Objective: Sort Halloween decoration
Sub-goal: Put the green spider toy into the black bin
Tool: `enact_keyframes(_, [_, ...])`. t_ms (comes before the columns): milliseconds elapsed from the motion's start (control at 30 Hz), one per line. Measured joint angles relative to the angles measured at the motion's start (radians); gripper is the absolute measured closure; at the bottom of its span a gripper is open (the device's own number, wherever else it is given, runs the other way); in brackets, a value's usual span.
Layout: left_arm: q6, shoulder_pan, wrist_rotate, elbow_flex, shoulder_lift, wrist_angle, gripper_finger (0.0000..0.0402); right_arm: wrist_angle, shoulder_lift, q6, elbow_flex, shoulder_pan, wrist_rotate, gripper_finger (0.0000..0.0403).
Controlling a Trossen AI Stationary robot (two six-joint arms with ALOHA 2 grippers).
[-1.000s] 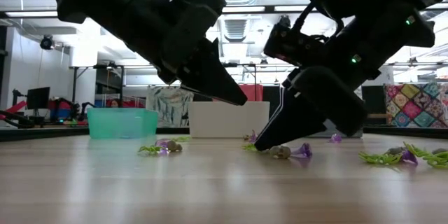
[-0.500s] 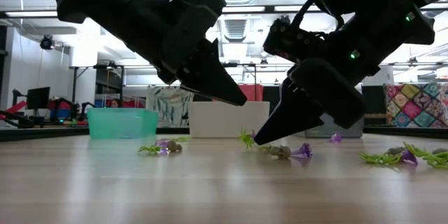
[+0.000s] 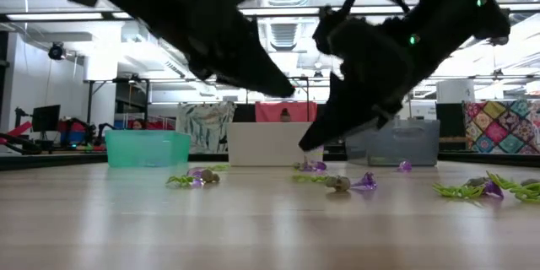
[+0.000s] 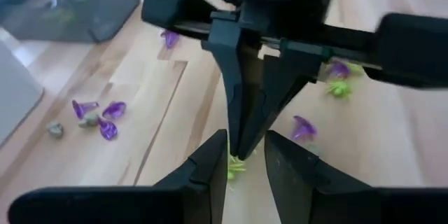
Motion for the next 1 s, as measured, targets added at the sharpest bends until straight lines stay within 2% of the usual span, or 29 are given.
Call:
enact_keyframes(200, [0.070,-0.036,0.000,-0.001,-0.085,-0.057,0.0323,-0.018,-0.078,-0.044,-0.005,0.001,-0.057,0.0394])
enact_keyframes(400, [0.192,-0.084,0.035,-0.010,-0.107,-0.060,0.0323,-0.021,-0.075,-0.129,-0.007,0.006,-0.057,0.0394])
enact_keyframes(567, [0.168,-0.085,0.029,-0.027,-0.059,-0.055,0.0323,-0.027,-0.066,-0.129,-0.008,0.000,-0.056,0.0394])
enact_keyframes(733, [0.145,-0.056,0.026,-0.048,0.017,0.035,0.0323,-0.029,-0.066,-0.101,-0.008,-0.006,-0.042,0.0394])
enact_keyframes(1000, [0.124,0.001,0.026,-0.051,0.132,0.140,0.0323,-0.054,-0.064,0.096,-0.008,-0.025,-0.004,0.0394])
